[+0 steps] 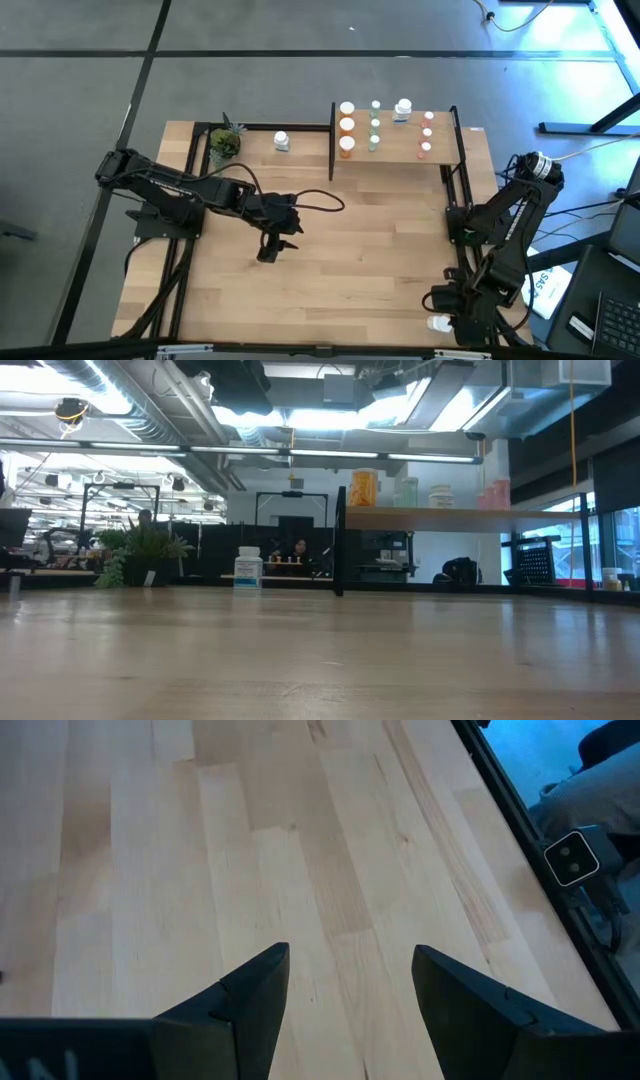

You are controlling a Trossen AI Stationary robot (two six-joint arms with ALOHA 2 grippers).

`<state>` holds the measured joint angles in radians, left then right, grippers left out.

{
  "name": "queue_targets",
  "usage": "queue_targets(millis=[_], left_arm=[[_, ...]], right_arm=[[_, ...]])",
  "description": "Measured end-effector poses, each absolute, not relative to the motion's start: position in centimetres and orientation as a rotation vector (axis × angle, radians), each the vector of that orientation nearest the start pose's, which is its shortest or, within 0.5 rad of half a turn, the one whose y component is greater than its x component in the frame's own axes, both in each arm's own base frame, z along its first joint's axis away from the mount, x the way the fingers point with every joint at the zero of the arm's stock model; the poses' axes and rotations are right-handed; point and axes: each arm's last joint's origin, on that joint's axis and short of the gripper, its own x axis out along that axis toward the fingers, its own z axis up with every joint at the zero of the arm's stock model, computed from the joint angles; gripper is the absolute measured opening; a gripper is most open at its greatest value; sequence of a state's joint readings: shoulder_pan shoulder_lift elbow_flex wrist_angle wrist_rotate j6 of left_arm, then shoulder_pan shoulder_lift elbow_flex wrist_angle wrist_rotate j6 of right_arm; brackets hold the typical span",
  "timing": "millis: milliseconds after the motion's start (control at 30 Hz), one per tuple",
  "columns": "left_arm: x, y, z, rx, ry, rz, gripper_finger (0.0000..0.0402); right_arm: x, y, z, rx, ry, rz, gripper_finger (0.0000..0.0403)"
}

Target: Pick and place medicine bottles onto shelf by color

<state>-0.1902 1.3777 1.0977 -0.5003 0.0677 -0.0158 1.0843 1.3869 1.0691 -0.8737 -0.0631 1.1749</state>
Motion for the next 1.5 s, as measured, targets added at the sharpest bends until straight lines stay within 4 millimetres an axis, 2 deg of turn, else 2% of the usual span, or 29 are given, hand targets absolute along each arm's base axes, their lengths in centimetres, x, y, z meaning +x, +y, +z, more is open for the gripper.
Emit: queue_targets(millis=[1500], left_arm=[[28.44, -5.68, 28.44, 0.033, 0.783, -0.238, 0.0206]], right_arm=[[12.1, 22.99, 25.42, 0.339, 1.399, 0.214, 0.0192]])
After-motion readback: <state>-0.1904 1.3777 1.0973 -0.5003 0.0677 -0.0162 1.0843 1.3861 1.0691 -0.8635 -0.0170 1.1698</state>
